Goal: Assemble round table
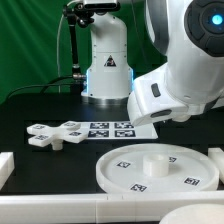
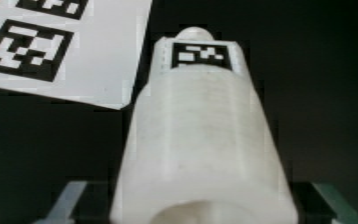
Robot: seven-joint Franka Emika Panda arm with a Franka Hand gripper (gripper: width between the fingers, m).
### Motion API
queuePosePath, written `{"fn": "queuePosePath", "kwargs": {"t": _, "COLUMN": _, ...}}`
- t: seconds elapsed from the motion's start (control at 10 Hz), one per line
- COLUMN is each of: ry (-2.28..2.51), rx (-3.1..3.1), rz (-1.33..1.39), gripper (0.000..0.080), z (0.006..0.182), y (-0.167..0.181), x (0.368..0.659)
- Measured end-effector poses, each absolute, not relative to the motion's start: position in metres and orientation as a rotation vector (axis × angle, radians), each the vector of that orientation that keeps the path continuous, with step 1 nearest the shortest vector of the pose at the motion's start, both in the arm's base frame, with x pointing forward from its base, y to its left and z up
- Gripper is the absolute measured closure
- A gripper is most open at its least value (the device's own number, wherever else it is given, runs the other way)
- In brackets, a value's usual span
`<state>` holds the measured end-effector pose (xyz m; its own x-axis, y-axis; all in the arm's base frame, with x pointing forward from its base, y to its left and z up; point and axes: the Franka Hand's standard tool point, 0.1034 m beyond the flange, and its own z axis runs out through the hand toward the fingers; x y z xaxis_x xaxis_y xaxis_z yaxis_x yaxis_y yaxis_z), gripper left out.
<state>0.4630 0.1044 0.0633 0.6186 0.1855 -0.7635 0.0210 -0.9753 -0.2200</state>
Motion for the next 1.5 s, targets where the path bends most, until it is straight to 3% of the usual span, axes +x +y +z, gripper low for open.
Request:
{"fn": "queuePosePath", "kwargs": {"t": 0.1, "ry": -0.172, "rx": -2.654, "rz": 1.277, "gripper": 0.039, "z": 0.062, "y": 0.104, "x": 0.464}}
{"fn": "queuePosePath", "kwargs": {"t": 0.2, "ry": -0.194, "rx": -2.708, "rz": 1.069, "gripper": 0.039, "z": 0.043, "y": 0.1, "x": 0.478}}
{"fn": "queuePosePath", "kwargs": {"t": 0.3, "ry": -0.212, "rx": -2.72, "rz": 1.022, "gripper": 0.039, "z": 0.051, "y": 0.094, "x": 0.478}}
{"fn": "queuePosePath", "kwargs": {"t": 0.6, "ry": -0.239, "rx": -2.819, "rz": 0.737, "gripper": 0.039, "z": 0.101, "y": 0.094, "x": 0.521}}
{"fn": "queuePosePath", "kwargs": {"t": 1.1, "ry": -0.351, "rx": -2.973, "rz": 0.081, "gripper": 0.039, "z": 0.084, "y": 0.069, "x": 0.543}}
{"fn": "queuePosePath", "kwargs": {"t": 1.2, "ry": -0.385, "rx": -2.972, "rz": 0.053, "gripper": 0.039, "z": 0.089, "y": 0.061, "x": 0.547}}
{"fn": "queuePosePath", "kwargs": {"t": 1.5, "ry": -0.313, "rx": -2.998, "rz": -0.143, "gripper": 0.039, "z": 0.136, "y": 0.065, "x": 0.577}}
